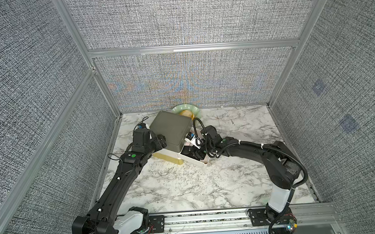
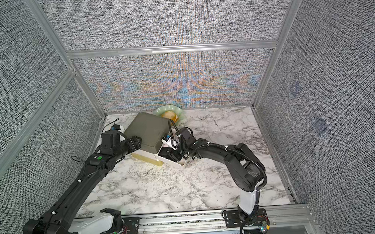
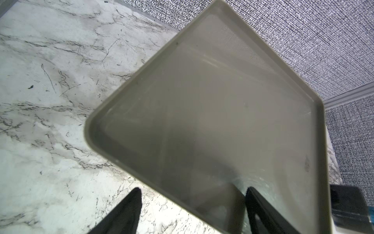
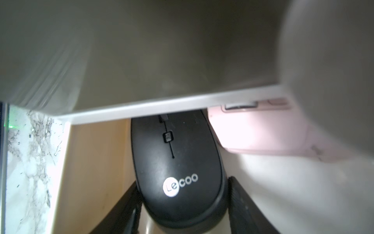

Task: Take the mice out of the drawer
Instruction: Pick up the mouse from the drawer.

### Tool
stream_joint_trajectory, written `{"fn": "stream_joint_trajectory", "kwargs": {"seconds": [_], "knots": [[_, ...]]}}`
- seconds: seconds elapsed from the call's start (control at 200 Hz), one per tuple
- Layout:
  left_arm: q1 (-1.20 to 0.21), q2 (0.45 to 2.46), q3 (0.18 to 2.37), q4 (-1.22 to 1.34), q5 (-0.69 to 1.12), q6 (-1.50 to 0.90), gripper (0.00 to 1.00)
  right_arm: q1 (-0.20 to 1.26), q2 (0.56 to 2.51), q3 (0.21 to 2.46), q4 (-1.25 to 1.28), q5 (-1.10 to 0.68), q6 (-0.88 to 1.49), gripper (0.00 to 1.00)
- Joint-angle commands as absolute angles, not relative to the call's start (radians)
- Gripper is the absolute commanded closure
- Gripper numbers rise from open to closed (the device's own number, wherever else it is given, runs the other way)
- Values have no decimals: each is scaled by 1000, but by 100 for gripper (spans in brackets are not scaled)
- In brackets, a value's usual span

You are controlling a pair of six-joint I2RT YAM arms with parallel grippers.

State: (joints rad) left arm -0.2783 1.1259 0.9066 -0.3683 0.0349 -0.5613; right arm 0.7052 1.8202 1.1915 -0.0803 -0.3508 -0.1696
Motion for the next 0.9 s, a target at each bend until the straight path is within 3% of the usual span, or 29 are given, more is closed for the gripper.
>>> {"fn": "stream_joint_trajectory", "kwargs": {"seconds": [0.0, 0.895], "knots": [[-275, 1122, 913, -374, 35, -558, 19, 698, 1801, 1183, -124, -281, -145, 40], [-276, 1097, 962, -422, 59, -540, 19, 629, 1648, 1145, -221, -286, -110, 42]]}}
